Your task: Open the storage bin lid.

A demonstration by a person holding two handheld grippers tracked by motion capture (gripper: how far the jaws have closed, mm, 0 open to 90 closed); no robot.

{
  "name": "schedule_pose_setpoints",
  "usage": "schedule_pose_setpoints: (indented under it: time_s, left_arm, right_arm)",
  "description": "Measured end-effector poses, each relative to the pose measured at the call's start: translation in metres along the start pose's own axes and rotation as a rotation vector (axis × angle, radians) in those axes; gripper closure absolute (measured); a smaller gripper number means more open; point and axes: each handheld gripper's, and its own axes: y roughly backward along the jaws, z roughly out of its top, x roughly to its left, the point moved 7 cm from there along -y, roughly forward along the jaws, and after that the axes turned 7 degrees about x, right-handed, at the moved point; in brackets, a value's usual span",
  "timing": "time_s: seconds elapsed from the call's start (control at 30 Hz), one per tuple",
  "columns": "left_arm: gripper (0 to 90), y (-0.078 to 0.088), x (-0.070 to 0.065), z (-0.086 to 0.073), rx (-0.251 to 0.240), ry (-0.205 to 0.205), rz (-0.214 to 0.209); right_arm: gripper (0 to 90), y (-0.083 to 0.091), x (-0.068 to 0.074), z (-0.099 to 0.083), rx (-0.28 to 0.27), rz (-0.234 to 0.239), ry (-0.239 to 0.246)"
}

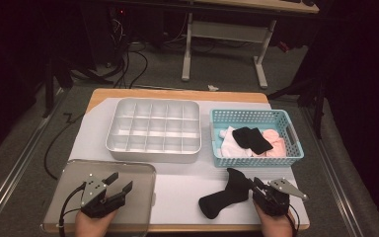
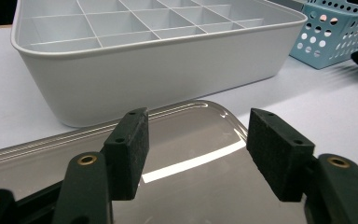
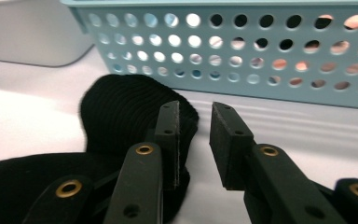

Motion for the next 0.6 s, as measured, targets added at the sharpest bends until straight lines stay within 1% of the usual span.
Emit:
schedule_pose_setpoints:
  time_s: [0.1, 0.2, 0.27, 0.3, 0.4, 0.47, 0.5, 0.6]
  left_arm:
    - [39.3, 0.0, 0.0, 0.0, 0.0, -0.001, 0.0]
    - [39.3, 0.0, -0.001, 0.0, 0.0, -0.002, 0.001]
    - [39.3, 0.001, 0.0, 0.0, 0.0, -0.001, 0.001]
    - [39.3, 0.001, 0.0, 0.0, -0.002, 0.0, 0.001]
    - [39.3, 0.0, 0.0, -0.001, 0.0, 0.001, -0.001]
    - [39.3, 0.0, 0.0, -0.001, 0.002, 0.0, -0.001]
    - [39.3, 0.0, 0.0, -0.001, 0.003, 0.0, -0.001]
    - [39.3, 0.0, 0.001, -0.001, 0.002, 0.001, -0.002]
  right_arm:
    - [71.9, -0.002, 0.011, 0.0, 0.007, 0.027, 0.015]
    - [71.5, -0.005, 0.025, -0.002, 0.017, 0.055, 0.046]
    - [70.9, -0.007, 0.033, -0.004, 0.023, 0.064, 0.065]
    - [70.8, -0.008, 0.037, -0.005, 0.028, 0.074, 0.068]
    - [69.4, -0.011, 0.049, -0.009, 0.06, 0.111, 0.097]
    - [66.7, -0.015, 0.057, -0.012, 0.094, 0.145, 0.118]
    - [64.7, -0.016, 0.061, -0.012, 0.102, 0.155, 0.127]
    - [60.3, -0.022, 0.068, -0.017, 0.133, 0.166, 0.159]
